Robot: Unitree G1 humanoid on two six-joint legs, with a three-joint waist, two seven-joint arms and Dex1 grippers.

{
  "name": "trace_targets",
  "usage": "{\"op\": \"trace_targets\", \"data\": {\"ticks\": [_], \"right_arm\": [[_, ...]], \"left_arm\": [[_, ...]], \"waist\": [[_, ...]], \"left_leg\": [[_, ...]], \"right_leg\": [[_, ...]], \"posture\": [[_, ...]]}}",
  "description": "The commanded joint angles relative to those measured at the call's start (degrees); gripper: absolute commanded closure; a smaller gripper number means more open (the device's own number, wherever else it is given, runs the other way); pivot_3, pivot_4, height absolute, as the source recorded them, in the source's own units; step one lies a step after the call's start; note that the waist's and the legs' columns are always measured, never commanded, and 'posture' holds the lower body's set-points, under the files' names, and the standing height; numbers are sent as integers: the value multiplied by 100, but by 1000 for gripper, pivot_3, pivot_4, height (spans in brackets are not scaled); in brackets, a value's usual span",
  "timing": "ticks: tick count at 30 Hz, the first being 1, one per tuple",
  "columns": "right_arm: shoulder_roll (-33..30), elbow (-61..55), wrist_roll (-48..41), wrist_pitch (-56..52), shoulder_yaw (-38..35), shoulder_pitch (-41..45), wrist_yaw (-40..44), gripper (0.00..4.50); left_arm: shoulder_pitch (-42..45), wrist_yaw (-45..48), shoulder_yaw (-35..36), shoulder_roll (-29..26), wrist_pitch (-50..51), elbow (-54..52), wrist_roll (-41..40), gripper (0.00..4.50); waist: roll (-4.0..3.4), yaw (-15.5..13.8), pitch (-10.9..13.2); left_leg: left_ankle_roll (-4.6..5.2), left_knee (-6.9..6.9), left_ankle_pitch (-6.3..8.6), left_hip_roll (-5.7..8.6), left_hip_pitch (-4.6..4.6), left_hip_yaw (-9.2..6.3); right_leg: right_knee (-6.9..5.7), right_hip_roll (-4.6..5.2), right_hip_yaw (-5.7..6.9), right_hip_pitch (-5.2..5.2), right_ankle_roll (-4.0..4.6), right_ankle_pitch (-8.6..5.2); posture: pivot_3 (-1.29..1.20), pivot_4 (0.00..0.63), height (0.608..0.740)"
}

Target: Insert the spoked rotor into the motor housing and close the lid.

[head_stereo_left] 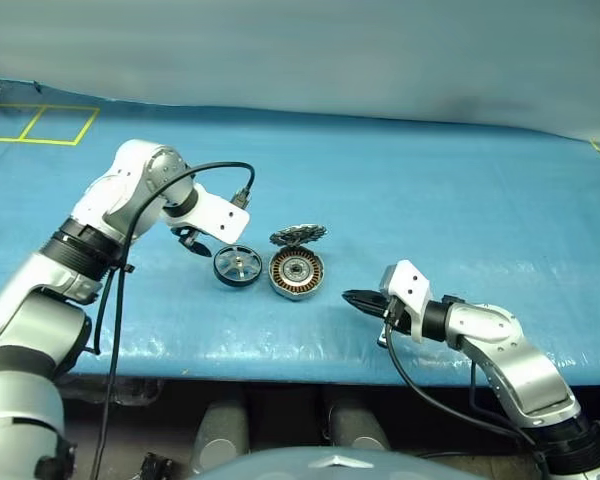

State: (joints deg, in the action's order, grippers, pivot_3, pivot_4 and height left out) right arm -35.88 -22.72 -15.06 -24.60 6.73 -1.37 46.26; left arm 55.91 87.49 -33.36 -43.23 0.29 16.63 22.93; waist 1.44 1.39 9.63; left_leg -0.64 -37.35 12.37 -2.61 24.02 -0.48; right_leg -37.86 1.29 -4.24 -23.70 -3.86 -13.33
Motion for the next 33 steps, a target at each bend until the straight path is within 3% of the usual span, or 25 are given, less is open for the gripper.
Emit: {"op": "trace_targets", "data": {"ticks": [1, 30, 33], "right_arm": [[-86, -94, -1, -76, -113, 14, -54, 4500], [-118, -200, 28, -49, -195, 99, -217, 4500], [-96, -205, 36, -42, -177, 109, -237, 4500]], "left_arm": [[183, 29, -22, 132, -107, 39, 126, 1577], [-409, -159, -155, 420, -335, 366, 410, 1577], [-407, -236, -146, 446, -374, 432, 422, 2499]], "waist": [[0, 3, 0], [0, 6, 0], [0, 2, 0]], "left_leg": [[0, 0, 0, 0, 0, -1], [1, -25, 0, 0, 1, -2], [1, -27, 0, 0, 1, -3]], "right_leg": [[-1, -1, 0, 0, 0, 0], [-12, -1, -2, 8, -11, 8], [-14, -1, -2, 8, -12, 8]], "posture": [[0, 150, 740], [0, 150, 740], [0, 150, 740]]}}
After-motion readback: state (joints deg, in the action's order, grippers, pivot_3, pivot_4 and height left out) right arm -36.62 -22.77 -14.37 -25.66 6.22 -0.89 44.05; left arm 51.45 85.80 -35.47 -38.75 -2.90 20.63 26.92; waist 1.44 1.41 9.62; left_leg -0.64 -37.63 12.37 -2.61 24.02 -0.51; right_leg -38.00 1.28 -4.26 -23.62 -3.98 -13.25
